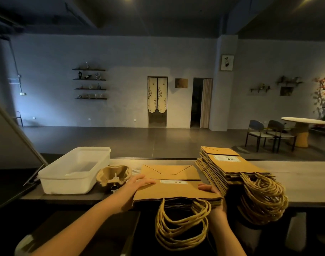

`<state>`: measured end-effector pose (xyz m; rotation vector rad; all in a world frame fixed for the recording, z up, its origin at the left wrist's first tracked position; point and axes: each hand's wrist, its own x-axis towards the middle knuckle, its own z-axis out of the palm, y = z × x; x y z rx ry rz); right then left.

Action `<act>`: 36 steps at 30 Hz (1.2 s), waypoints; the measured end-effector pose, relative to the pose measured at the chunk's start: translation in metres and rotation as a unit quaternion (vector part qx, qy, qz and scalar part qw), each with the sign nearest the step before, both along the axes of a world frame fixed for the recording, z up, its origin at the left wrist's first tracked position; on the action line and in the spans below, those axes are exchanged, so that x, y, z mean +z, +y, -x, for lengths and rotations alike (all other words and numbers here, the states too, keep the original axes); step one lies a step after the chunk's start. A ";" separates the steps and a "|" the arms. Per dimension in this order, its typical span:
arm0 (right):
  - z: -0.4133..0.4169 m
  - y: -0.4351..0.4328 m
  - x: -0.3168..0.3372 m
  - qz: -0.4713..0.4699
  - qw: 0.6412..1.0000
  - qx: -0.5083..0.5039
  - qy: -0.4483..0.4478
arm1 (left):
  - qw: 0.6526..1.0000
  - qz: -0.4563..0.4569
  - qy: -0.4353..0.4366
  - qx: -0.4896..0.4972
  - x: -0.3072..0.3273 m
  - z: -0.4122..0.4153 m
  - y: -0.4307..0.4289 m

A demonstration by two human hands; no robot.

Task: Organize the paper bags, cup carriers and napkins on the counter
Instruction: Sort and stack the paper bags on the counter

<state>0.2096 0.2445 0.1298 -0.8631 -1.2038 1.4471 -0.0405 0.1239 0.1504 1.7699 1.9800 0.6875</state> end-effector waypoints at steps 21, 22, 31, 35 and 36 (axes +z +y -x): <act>-0.032 -0.053 -0.026 -0.178 0.974 -0.032 -0.134 | 0.986 -0.046 0.144 -0.070 0.012 -0.058 -0.037; -0.033 -0.056 -0.028 -0.182 0.975 -0.032 -0.125 | 0.986 -0.047 0.145 -0.069 0.010 -0.058 -0.034; -0.026 -0.045 -0.039 -0.212 0.951 -0.084 -0.210 | 0.982 -0.018 0.168 -0.086 0.007 -0.045 -0.014; -0.018 -0.033 -0.049 -0.229 0.930 -0.123 -0.262 | 0.984 -0.001 0.149 -0.100 0.006 -0.042 -0.009; -0.017 -0.030 -0.052 -0.237 0.922 -0.141 -0.270 | 0.983 -0.008 0.153 -0.100 0.005 -0.042 -0.008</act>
